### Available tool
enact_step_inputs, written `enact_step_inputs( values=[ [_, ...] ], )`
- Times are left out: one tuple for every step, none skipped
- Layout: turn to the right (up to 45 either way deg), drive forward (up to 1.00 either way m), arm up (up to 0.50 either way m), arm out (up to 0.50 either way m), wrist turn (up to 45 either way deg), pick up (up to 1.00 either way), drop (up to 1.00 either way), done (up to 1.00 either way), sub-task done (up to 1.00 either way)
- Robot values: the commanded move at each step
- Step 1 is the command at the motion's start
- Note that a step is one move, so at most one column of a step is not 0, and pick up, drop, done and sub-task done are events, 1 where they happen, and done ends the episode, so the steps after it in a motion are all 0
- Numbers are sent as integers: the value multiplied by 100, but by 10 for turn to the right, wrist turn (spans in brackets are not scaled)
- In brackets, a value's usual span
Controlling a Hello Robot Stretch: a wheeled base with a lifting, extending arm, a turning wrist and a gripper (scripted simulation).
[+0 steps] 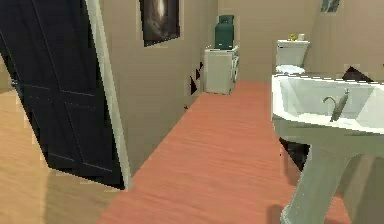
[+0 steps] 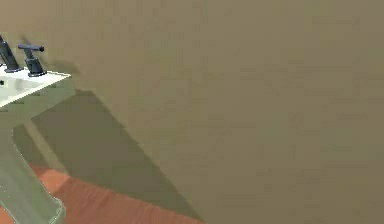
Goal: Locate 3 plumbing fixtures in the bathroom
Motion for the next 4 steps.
enact_step_inputs(
  values=[
    [0, 60, 0, 0, 0, 0, 0, 0, 0],
    [90, 0, 0, 0, 0, 0, 0, 0, 0],
    [0, 45, 0, 0, 0, 0, 0, 0, 0],
    [450, 0, 0, 0, 0, 0, 0, 0, 0]
  ],
)
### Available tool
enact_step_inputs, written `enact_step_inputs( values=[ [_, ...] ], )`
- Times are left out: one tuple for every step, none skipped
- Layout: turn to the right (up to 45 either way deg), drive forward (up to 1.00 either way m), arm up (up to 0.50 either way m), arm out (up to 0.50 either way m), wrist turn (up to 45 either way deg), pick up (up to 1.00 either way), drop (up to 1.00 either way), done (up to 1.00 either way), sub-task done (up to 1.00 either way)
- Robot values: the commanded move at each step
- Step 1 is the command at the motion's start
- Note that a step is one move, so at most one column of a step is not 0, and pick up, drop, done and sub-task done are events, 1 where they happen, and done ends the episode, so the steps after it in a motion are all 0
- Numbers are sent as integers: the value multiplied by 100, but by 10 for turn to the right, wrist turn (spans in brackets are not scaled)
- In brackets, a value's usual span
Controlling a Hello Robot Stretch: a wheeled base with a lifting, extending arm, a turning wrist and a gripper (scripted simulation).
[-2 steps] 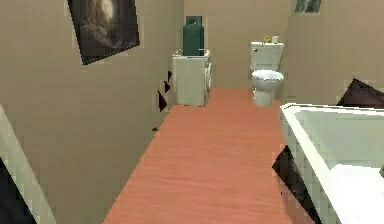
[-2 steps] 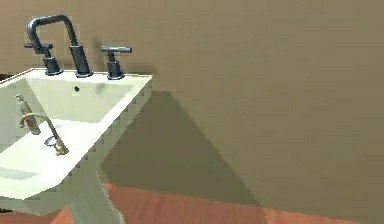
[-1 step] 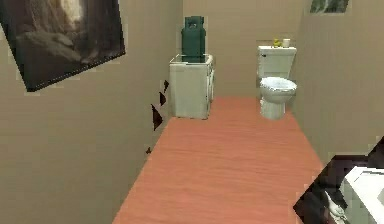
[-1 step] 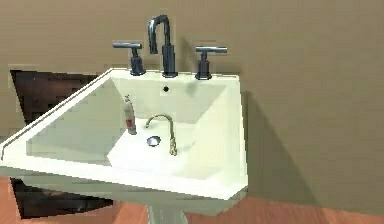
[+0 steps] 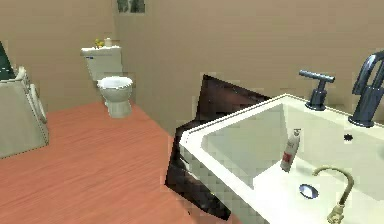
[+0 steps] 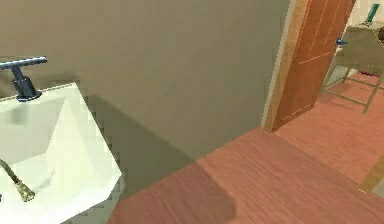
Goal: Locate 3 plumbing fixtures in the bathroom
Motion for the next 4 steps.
enact_step_inputs(
  values=[
    [0, 0, 0, 0, 0, 0, 0, 0, 100],
    [-450, 0, 0, 0, 0, 0, 0, 0, 0],
    [0, 75, 0, 0, 0, 0, 0, 0, 0],
    [210, 0, 0, 0, 0, 0, 0, 0, 0]
  ],
)
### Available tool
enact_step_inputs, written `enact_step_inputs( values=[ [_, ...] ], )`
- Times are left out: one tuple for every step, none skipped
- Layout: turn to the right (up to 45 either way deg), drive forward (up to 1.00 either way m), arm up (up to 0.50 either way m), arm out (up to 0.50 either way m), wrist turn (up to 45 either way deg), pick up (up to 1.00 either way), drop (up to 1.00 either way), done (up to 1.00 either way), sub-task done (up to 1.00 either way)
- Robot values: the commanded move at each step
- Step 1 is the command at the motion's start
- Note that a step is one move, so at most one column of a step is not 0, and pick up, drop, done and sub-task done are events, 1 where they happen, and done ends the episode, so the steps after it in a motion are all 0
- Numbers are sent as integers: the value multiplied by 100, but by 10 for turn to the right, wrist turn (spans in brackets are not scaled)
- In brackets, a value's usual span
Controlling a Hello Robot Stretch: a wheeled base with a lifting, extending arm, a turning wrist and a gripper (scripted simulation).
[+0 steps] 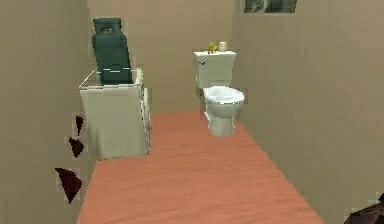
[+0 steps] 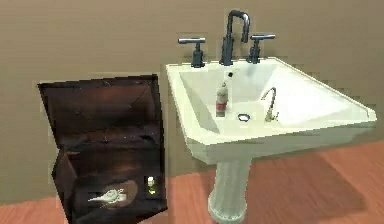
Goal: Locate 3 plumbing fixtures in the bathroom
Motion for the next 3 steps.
enact_step_inputs(
  values=[
    [0, 100, 0, 0, 0, 0, 0, 0, 0],
    [0, 35, 0, 0, 0, 0, 0, 0, 0],
    [180, 0, 0, 0, 0, 0, 0, 0, 0]
  ],
)
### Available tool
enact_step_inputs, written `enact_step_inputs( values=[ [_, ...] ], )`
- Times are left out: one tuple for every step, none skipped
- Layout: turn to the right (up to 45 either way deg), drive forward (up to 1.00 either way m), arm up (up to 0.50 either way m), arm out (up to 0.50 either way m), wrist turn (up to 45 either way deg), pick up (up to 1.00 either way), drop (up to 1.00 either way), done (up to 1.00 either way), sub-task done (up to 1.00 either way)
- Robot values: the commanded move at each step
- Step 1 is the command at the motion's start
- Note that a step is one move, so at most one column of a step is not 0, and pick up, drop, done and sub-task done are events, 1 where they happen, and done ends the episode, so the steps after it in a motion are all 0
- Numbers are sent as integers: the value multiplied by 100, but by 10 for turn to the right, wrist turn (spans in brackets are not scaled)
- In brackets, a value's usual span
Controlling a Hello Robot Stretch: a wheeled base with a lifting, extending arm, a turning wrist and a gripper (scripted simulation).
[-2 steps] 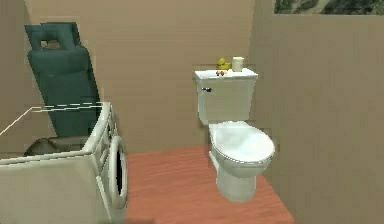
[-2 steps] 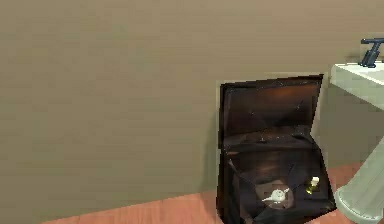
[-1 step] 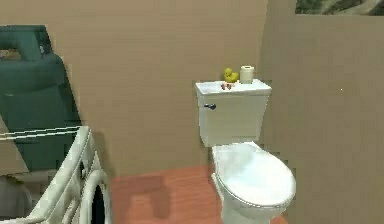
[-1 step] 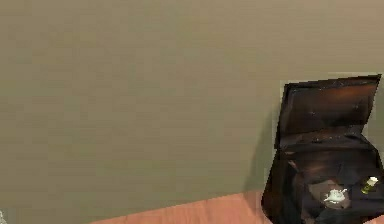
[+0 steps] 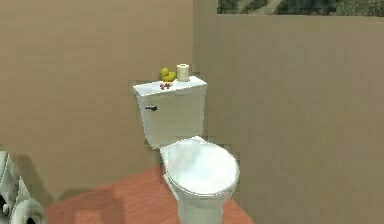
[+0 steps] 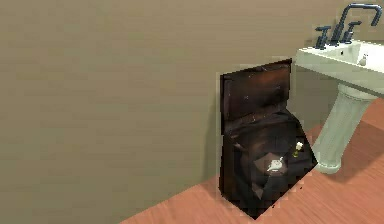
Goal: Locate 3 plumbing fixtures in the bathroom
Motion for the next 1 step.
enact_step_inputs(
  values=[
    [0, 0, 0, 0, 0, 0, 0, 100, 0]
  ],
)
